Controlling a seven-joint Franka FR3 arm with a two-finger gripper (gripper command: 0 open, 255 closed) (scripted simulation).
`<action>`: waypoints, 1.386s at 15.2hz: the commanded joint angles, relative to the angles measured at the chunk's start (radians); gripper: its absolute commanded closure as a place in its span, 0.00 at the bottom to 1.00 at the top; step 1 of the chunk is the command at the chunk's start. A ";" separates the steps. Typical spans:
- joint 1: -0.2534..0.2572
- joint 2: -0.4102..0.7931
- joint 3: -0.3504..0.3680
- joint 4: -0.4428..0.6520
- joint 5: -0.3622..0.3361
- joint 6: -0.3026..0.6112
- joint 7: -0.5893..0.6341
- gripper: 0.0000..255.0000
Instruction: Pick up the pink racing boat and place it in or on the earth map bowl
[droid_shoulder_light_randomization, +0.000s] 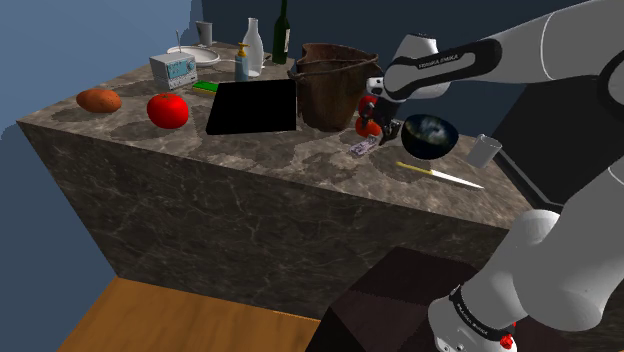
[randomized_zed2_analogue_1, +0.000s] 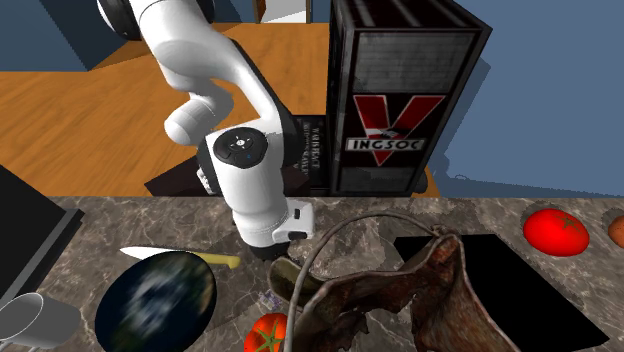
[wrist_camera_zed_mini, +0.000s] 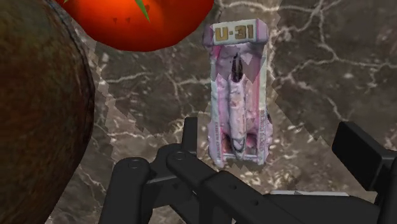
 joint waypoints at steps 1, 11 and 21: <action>0.001 0.046 -0.001 0.017 0.032 0.021 -0.060 0.00; -0.008 0.113 0.003 -0.008 0.087 0.101 -0.098 0.00; -0.008 0.113 0.003 -0.008 0.087 0.101 -0.098 1.00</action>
